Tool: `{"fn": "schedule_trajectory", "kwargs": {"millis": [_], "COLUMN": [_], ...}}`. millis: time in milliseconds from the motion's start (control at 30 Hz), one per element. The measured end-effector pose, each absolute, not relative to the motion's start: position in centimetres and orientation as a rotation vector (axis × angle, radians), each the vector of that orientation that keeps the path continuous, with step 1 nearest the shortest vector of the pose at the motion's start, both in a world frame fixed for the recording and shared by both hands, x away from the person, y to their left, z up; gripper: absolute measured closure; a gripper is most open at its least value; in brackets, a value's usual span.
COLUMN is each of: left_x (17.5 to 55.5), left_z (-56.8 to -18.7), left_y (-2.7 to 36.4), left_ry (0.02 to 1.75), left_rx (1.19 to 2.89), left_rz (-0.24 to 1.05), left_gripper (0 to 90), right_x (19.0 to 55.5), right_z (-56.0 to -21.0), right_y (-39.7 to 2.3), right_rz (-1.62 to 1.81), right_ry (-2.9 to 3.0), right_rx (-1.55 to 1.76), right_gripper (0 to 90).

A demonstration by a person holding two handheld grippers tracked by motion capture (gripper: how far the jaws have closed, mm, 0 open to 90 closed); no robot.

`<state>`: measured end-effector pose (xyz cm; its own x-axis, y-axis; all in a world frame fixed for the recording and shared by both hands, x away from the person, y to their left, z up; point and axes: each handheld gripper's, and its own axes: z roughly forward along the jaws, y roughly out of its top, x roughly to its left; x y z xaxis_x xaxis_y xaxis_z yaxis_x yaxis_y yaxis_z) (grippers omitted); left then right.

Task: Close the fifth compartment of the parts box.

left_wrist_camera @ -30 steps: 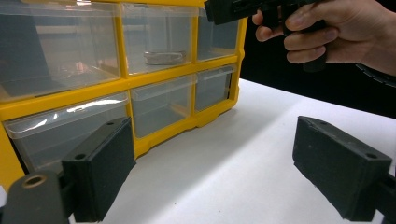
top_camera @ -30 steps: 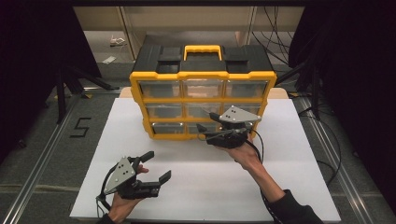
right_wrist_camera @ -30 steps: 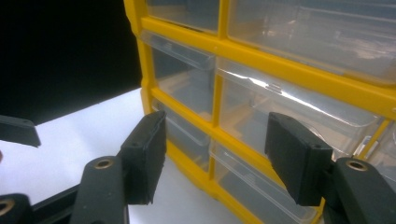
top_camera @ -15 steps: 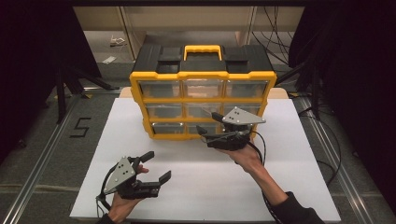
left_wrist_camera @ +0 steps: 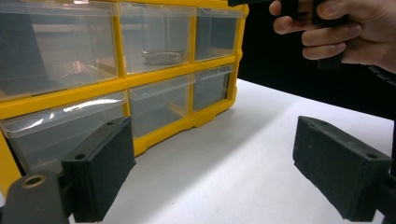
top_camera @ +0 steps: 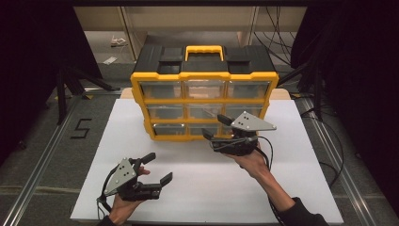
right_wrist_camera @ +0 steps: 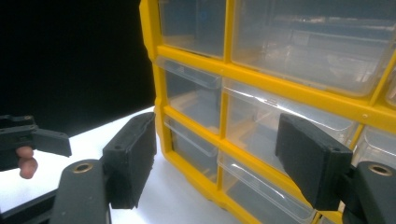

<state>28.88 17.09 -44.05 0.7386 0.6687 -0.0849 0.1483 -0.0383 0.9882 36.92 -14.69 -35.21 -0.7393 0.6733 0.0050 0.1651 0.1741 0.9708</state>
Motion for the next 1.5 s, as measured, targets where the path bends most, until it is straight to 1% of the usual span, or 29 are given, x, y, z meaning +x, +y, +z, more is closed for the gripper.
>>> {"fn": "schedule_trajectory", "kwargs": {"millis": [633,1067,1500], "left_x": [28.9,28.9,28.9], "left_z": [-44.1,-44.1,-44.1], "left_y": [17.0,17.0,17.0], "left_ry": [0.677,0.677,0.674], "left_rx": [1.586,1.587,1.590], "left_rz": [0.470,0.469,0.471], "left_gripper": [12.5,12.5,12.4], "right_x": [34.9,34.0,33.2], "right_z": [-35.8,-36.5,-37.4], "right_y": [-15.6,-16.4,-17.0], "right_rz": [1.638,1.655,1.654], "right_ry": [1.976,1.961,1.966], "right_rx": [0.759,0.780,0.784], "right_gripper": [29.8,26.5,25.8]}}
